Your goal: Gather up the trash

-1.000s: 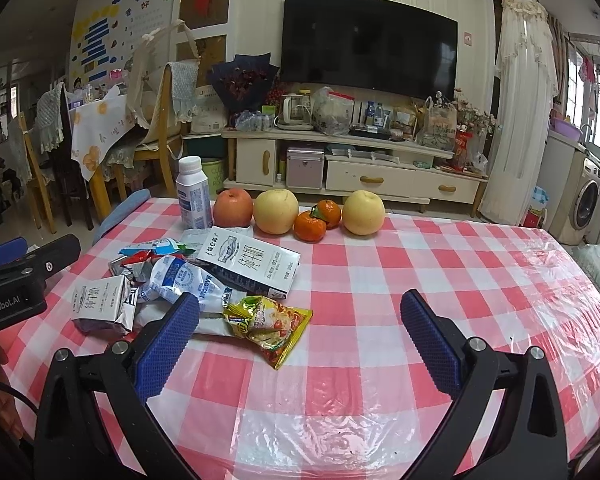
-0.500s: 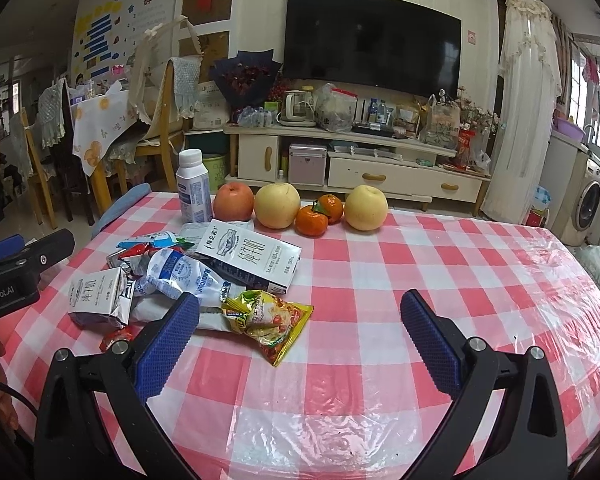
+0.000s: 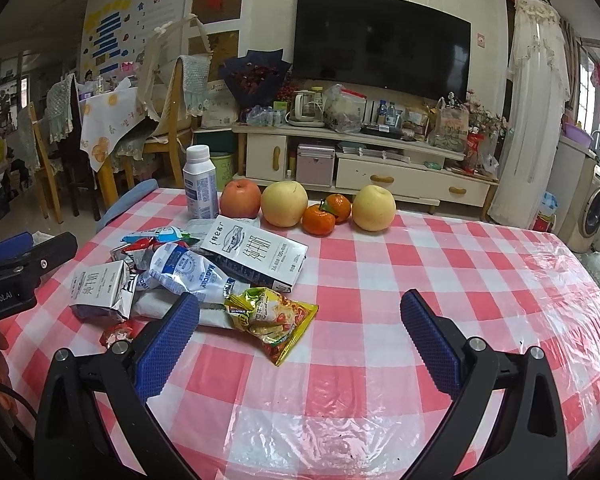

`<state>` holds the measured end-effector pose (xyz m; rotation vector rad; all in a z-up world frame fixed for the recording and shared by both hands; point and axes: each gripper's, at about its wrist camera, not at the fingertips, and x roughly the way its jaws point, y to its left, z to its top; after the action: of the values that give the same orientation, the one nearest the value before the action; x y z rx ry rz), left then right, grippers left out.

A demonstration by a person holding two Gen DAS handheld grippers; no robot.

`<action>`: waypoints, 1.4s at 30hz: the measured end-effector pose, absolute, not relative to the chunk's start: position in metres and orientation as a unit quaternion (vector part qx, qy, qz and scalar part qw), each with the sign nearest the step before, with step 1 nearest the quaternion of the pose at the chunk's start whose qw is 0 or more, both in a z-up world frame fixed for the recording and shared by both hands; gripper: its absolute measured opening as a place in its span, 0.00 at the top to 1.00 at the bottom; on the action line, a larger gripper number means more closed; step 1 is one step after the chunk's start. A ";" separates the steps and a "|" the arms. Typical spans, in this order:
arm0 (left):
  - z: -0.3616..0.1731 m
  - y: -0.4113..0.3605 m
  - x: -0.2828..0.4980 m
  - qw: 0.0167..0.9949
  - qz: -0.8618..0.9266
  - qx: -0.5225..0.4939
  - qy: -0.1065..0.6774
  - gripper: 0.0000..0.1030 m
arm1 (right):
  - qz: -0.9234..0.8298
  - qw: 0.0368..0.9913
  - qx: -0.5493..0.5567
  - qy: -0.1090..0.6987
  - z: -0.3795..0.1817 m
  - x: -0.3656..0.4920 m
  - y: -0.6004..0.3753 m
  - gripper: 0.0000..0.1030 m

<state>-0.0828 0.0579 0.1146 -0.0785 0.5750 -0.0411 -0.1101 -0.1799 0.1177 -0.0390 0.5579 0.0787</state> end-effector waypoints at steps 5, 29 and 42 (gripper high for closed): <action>0.113 0.072 -0.077 0.951 -0.033 -0.041 0.304 0.03 | 0.071 0.953 0.012 0.293 0.112 -0.103 -0.192 0.04; 0.058 0.152 -0.042 0.862 -0.035 -0.297 0.408 0.04 | 0.285 0.871 0.018 0.399 0.067 -0.086 -0.102 0.07; 0.034 0.152 -0.038 0.774 -0.040 -0.462 0.433 0.04 | 0.305 0.851 -0.055 0.424 0.036 -0.068 -0.051 0.20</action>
<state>-0.0382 0.1518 0.0344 -0.9997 0.9370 -0.0856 -0.0677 -0.0509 0.0360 -0.1153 0.8922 0.6421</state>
